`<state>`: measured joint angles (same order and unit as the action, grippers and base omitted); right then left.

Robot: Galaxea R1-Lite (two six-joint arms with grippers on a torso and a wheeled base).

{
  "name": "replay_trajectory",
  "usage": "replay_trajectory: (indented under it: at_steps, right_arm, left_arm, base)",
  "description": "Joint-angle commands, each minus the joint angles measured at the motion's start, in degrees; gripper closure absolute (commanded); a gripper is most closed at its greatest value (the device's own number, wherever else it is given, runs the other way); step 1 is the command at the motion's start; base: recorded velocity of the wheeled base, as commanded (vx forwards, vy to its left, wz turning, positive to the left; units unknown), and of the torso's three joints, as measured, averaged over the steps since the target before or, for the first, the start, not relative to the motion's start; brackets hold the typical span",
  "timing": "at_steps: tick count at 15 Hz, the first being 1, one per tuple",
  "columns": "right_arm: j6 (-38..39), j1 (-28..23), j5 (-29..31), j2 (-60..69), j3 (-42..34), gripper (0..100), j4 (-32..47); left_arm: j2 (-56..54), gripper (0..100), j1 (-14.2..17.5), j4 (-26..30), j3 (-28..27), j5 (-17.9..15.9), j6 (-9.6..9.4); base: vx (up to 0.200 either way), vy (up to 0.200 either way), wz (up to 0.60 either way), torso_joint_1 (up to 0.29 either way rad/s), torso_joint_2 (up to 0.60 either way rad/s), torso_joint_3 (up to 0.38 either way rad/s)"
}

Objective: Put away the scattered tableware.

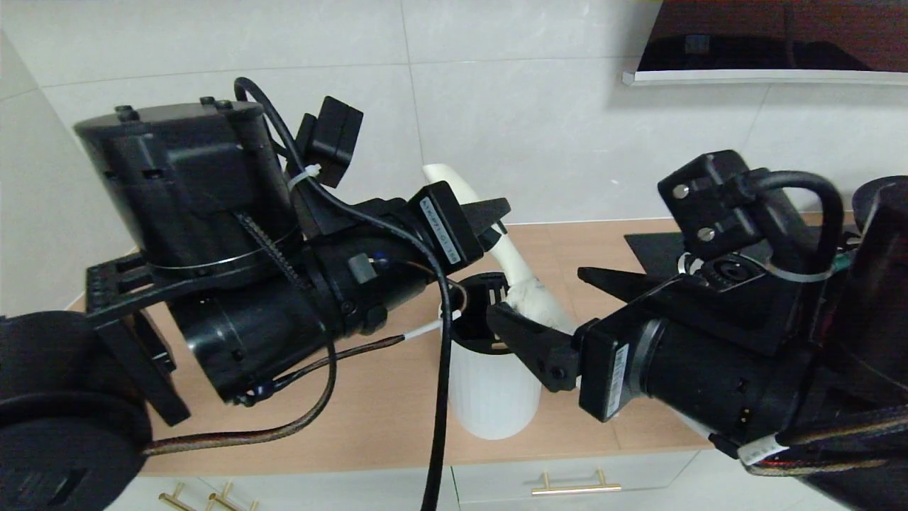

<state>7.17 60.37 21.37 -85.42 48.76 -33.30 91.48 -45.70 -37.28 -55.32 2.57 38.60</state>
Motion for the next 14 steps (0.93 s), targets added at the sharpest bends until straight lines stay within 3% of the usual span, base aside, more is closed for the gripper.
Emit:
replay_trajectory:
  at_steps: [1, 3, 5, 9, 11, 12, 14]
  right_arm:
    - [-0.2, -3.6, -0.2, 5.4, -0.4, 0, 0.4]
    - [-1.0, -7.9, -0.7, 8.3, -0.5, 0, 0.6]
    - [-1.3, -10.2, -1.4, 10.1, -0.5, 0, 1.0]
    - [-1.2, -15.3, -3.6, 11.1, 0.2, 0, 2.3]
    - [-1.3, -15.5, -3.6, 11.1, 0.2, 0, 2.3]
    - [-1.3, -16.7, -3.6, 11.0, 0.2, 0, 2.3]
    - [-1.3, -17.7, -3.7, 10.7, 0.2, 0, 2.3]
  left_arm:
    - [-5.4, 100, 0.2, 4.1, -1.3, 0.0, -0.19]
    - [-7.5, 100, 0.8, 7.6, -2.1, 0.5, -2.21]
    - [-8.1, 100, 0.8, 7.4, -3.6, 2.3, -2.21]
    - [-14.4, 100, 0.8, 10.0, -4.4, 3.3, -7.22]
    - [-13.9, 100, 0.8, 17.2, -8.9, 4.3, -9.68]
    - [-11.9, 100, 0.4, 23.5, -14.7, 6.7, -10.82]
    - [-7.9, 100, -0.2, 29.8, -22.4, 11.8, -13.72]
  base:
    - [0.0, 0.0, 0.0, 0.0, 0.0, 0.0]
    - [0.0, 0.0, 0.0, 0.0, 0.0, 0.0]
    - [0.0, 0.0, 0.0, 0.0, 0.0, 0.0]
    - [0.0, 0.0, 0.0, 0.0, 0.0, 0.0]
    - [0.0, 0.0, 0.0, 0.0, 0.0, 0.0]
    - [0.0, 0.0, 0.0, 0.0, 0.0, 0.0]
    - [0.0, 0.0, 0.0, 0.0, 0.0, 0.0]
